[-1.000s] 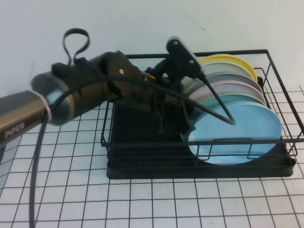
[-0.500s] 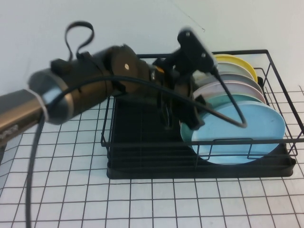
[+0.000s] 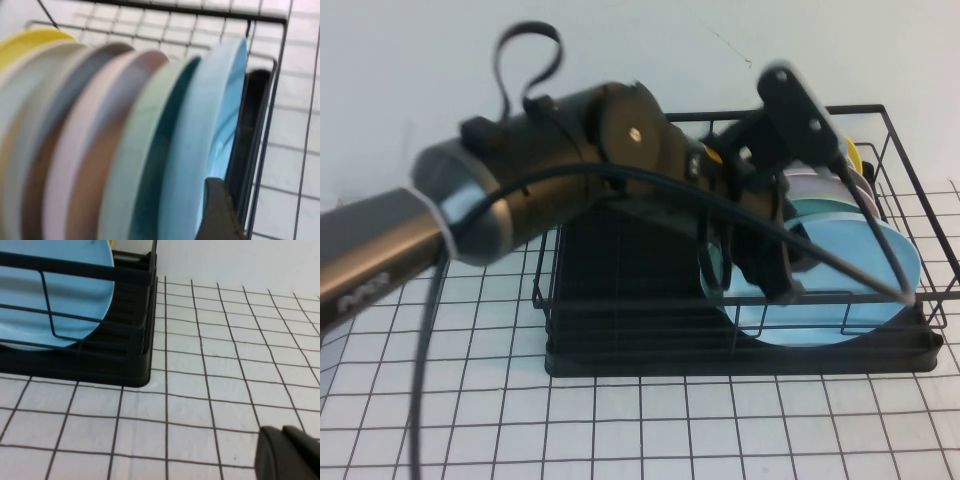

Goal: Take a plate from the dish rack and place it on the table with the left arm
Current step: Grasp the plate from the shelf

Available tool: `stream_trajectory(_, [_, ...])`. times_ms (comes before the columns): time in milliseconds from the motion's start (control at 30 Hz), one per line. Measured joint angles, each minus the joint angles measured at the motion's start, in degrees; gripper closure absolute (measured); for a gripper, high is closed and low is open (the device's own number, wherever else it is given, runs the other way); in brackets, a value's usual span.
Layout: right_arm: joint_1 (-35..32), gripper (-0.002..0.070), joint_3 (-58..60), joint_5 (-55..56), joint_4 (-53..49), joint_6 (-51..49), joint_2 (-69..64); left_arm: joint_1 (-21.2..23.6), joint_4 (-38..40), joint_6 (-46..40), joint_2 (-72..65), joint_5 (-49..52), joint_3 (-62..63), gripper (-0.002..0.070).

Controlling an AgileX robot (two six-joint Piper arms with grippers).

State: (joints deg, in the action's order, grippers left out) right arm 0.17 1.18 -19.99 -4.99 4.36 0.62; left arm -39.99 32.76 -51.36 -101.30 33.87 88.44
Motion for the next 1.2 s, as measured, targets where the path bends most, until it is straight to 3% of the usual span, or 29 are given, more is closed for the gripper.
stream_trajectory(367, [0.00,0.0678,0.00,0.00,0.00,0.00,0.00,-1.11,-3.76,-0.37,-3.64,-4.41,0.00,0.0282])
stream_trajectory(1200, [0.00,0.0678,0.00,0.00,0.00,0.00,0.00,-0.92,-3.18,-0.59,-1.42,-7.61,0.00,0.0302])
